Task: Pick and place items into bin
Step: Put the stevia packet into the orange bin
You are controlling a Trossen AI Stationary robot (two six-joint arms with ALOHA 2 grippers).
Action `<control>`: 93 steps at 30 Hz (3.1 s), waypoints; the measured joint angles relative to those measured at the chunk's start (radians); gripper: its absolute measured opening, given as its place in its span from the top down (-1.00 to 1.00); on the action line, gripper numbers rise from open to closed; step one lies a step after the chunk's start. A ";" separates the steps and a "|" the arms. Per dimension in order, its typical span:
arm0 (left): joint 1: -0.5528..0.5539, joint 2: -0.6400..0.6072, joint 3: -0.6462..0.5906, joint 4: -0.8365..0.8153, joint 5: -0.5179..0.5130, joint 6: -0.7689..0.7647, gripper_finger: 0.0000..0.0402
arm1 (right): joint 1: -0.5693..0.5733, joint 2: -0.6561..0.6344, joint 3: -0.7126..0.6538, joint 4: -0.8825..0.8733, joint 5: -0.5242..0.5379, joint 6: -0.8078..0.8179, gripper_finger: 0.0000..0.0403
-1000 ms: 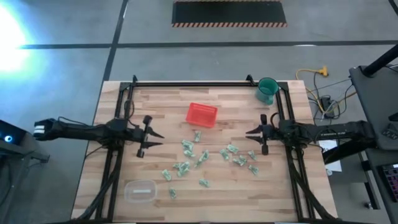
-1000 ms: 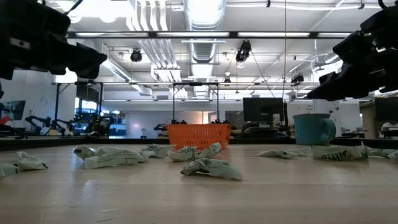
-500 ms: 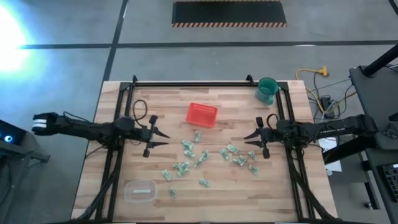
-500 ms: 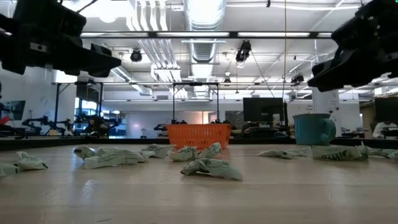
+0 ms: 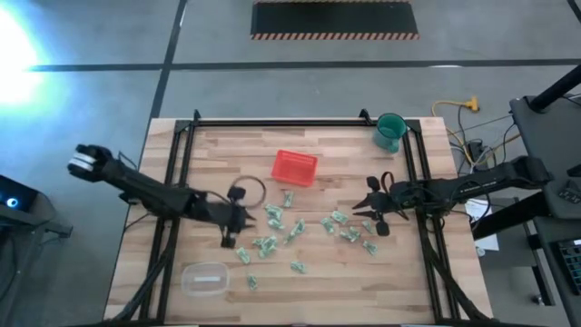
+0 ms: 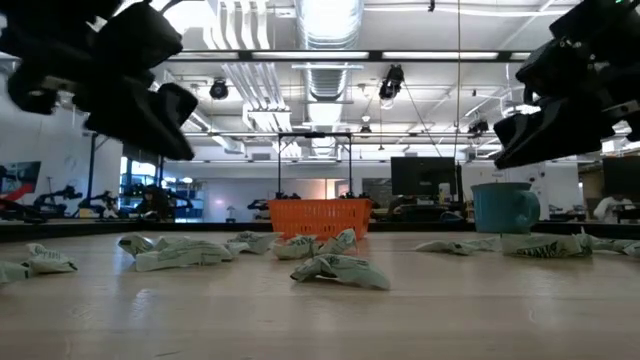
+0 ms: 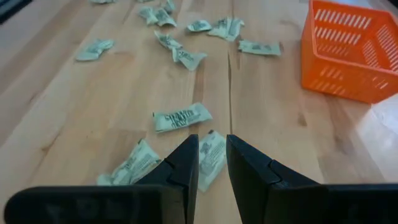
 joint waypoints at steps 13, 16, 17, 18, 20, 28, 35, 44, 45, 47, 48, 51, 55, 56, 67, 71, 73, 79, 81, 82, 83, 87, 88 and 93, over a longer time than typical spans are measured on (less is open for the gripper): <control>-0.123 0.256 0.248 -0.256 -0.051 -0.101 0.68 | 0.000 0.016 0.075 0.006 0.000 -0.045 0.64; -0.118 0.312 0.255 -0.276 -0.049 -0.117 0.68 | 0.000 0.026 0.063 0.002 -0.001 -0.034 0.64; -0.117 0.326 0.259 -0.276 -0.046 -0.124 0.67 | 0.000 0.032 0.062 0.000 -0.001 -0.031 0.64; -0.117 0.337 0.267 -0.276 -0.046 -0.136 0.66 | 0.000 0.036 0.060 0.002 -0.001 -0.027 0.64; -0.117 0.353 0.280 -0.277 -0.044 -0.140 0.63 | 0.000 0.043 0.059 0.004 -0.001 -0.023 0.64; -0.116 0.390 0.297 -0.277 -0.034 -0.169 0.32 | 0.000 0.047 0.058 0.008 -0.001 -0.018 0.64; -0.116 0.406 0.293 -0.277 0.026 -0.211 0.13 | 0.000 0.045 0.058 0.008 -0.001 -0.003 0.64; -0.114 0.443 0.289 -0.280 0.026 -0.257 0.14 | 0.000 0.045 0.056 0.008 -0.001 0.023 0.64; -0.114 0.446 0.289 -0.280 0.025 -0.269 0.17 | 0.000 0.045 0.056 0.009 -0.001 0.031 0.64; -0.113 0.447 0.289 -0.287 0.023 -0.276 0.26 | 0.000 0.045 0.053 0.008 -0.001 0.036 0.64; -0.113 0.447 0.290 -0.291 0.023 -0.284 0.31 | 0.001 0.045 0.052 0.009 -0.001 0.037 0.64; -0.111 0.444 0.290 -0.302 0.015 -0.296 0.54 | 0.002 0.045 0.048 0.008 -0.001 0.038 0.64; -0.110 0.442 0.296 -0.317 0.001 -0.277 0.89 | 0.002 0.045 0.047 0.008 -0.001 0.038 0.64; -0.110 0.441 0.298 -0.321 -0.007 -0.269 0.94 | 0.002 0.045 0.047 0.009 -0.001 0.038 0.64; -0.110 0.400 0.298 -0.325 -0.129 -0.170 0.99 | 0.002 0.045 0.047 0.009 0.001 0.021 0.64; -0.100 0.347 0.309 -0.319 -0.257 -0.098 1.00 | 0.002 0.045 0.047 0.011 0.003 -0.002 0.64; -0.082 0.319 0.310 -0.314 -0.348 -0.061 1.00 | 0.002 0.045 0.047 0.013 0.004 -0.020 0.64; 0.049 0.261 0.306 -0.265 -0.525 0.070 1.00 | 0.001 0.045 0.047 0.036 0.049 -0.062 0.64; 0.110 0.260 0.304 -0.199 -0.519 0.144 1.00 | 0.001 0.045 0.047 0.040 0.056 -0.084 0.64; 0.145 0.260 0.303 -0.164 -0.511 0.188 1.00 | 0.001 0.045 0.047 0.041 0.056 -0.095 0.64; 0.178 0.261 0.302 -0.130 -0.494 0.232 1.00 | 0.001 0.045 0.047 0.042 0.057 -0.102 0.64; 0.329 0.283 0.306 -0.029 -0.351 0.385 1.00 | 0.001 0.045 0.047 0.043 0.063 -0.106 0.64; 0.369 0.290 0.313 -0.011 -0.308 0.412 1.00 | 0.001 0.045 0.047 0.044 0.064 -0.106 0.64; 0.531 0.313 0.356 0.004 -0.151 0.468 1.00 | 0.001 0.046 0.047 0.049 0.064 -0.105 0.64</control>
